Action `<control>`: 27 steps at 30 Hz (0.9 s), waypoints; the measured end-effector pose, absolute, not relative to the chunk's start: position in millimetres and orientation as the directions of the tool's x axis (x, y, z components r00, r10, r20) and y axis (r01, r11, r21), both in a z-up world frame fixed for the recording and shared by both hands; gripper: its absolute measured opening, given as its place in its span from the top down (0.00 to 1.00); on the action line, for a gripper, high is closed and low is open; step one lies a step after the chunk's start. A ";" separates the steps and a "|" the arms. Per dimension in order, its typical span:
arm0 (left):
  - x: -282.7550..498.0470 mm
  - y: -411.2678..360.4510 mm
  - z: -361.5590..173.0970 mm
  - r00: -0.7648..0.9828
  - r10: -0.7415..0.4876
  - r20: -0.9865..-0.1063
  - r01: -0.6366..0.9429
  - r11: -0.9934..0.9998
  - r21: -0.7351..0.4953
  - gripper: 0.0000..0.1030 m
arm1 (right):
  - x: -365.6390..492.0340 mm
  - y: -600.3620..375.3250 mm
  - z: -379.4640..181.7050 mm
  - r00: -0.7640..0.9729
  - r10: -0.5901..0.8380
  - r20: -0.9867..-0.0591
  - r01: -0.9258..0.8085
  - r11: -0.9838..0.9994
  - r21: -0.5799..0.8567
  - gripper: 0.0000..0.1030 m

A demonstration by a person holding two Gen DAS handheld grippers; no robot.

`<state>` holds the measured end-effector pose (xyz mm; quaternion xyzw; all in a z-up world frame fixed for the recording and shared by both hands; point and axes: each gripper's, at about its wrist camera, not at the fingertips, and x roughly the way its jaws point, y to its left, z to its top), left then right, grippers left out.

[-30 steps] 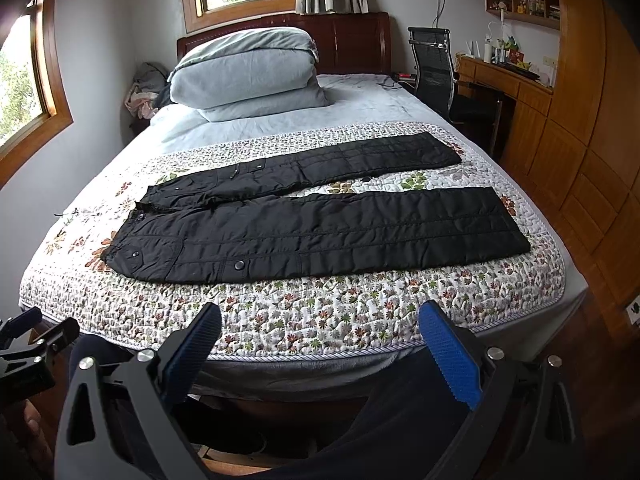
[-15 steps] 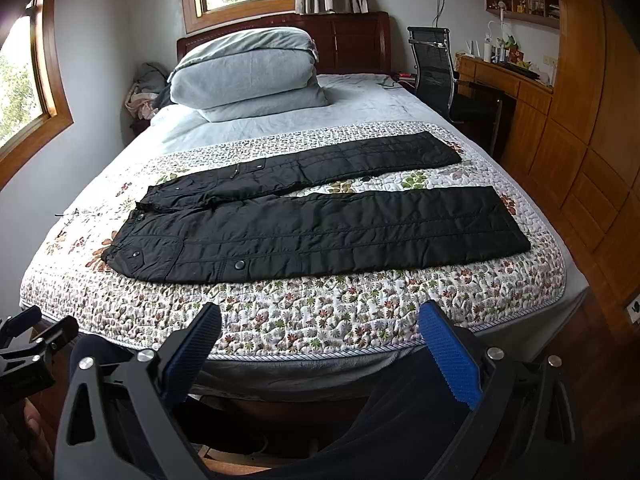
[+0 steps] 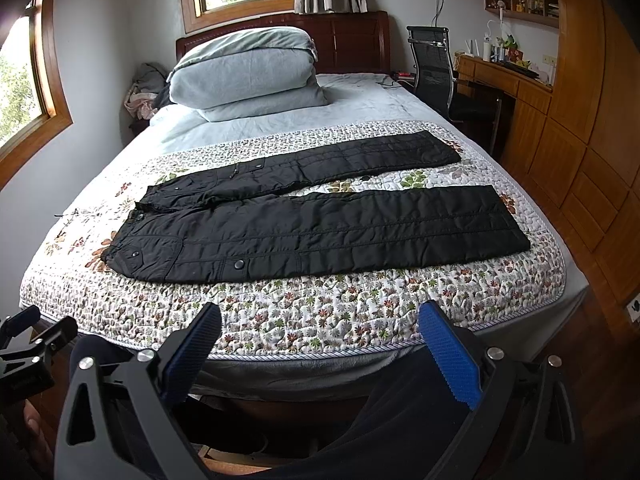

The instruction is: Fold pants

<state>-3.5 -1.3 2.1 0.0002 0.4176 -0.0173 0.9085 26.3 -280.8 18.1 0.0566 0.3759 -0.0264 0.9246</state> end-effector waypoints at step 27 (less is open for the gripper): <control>-3.7 -1.2 1.8 0.650 -0.034 -0.760 0.028 0.999 -0.021 0.03 | 26.4 -283.0 16.1 0.715 -0.009 -0.699 0.095 0.992 0.085 0.03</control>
